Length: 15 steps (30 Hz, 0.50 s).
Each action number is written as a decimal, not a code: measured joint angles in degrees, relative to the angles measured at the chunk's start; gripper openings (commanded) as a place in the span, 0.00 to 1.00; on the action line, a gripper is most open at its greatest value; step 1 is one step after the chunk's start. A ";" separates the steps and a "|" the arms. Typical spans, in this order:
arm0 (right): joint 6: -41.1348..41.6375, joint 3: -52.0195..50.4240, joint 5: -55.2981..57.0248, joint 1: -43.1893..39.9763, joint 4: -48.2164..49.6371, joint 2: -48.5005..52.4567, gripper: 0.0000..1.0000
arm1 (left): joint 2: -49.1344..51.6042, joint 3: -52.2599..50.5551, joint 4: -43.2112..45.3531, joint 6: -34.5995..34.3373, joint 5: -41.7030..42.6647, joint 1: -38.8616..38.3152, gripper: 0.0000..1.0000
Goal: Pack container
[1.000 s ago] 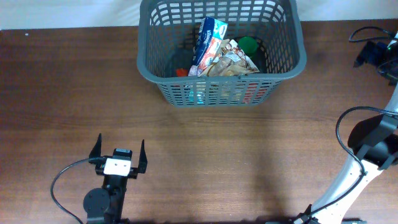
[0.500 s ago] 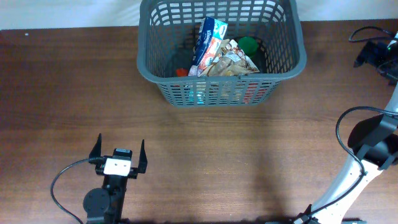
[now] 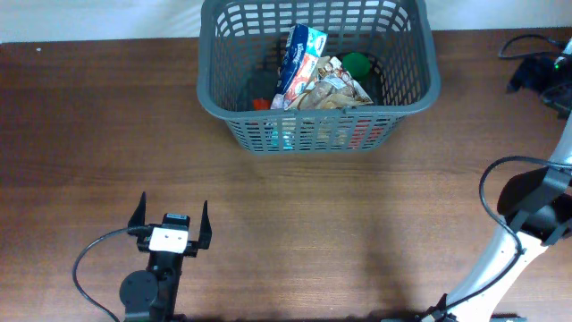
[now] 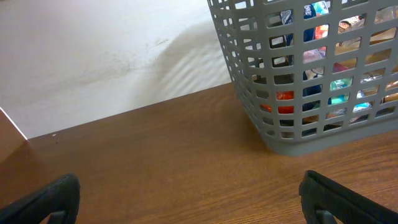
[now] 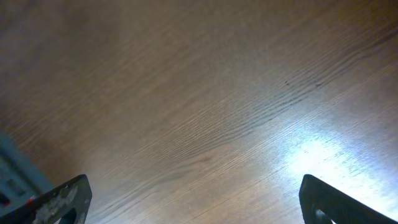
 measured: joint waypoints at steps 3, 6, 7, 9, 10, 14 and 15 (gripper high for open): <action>-0.07 -0.37 2.75 3.58 0.00 -4.59 0.99 | 0.00 0.00 0.00 0.00 0.00 0.00 0.99; -0.07 -0.42 5.22 6.47 0.00 -9.18 0.99 | 0.00 0.00 0.00 0.00 0.00 0.00 0.99; -0.09 -0.42 5.88 7.30 0.00 -10.86 0.99 | 0.00 0.00 0.00 0.00 0.00 0.00 0.99; -0.04 -0.39 6.75 9.27 -0.02 -14.58 0.99 | 0.00 0.00 0.00 0.00 0.00 0.00 0.99; -0.07 -0.39 7.08 10.08 0.00 -16.24 0.99 | 0.00 0.00 0.00 0.00 0.00 0.00 0.99; -0.09 -0.39 7.89 13.29 0.44 -22.73 0.99 | 0.00 0.00 0.00 0.00 0.00 0.00 0.99; -0.11 -0.39 7.98 13.94 1.03 -24.00 0.99 | 0.00 0.00 0.00 0.00 0.00 0.00 0.99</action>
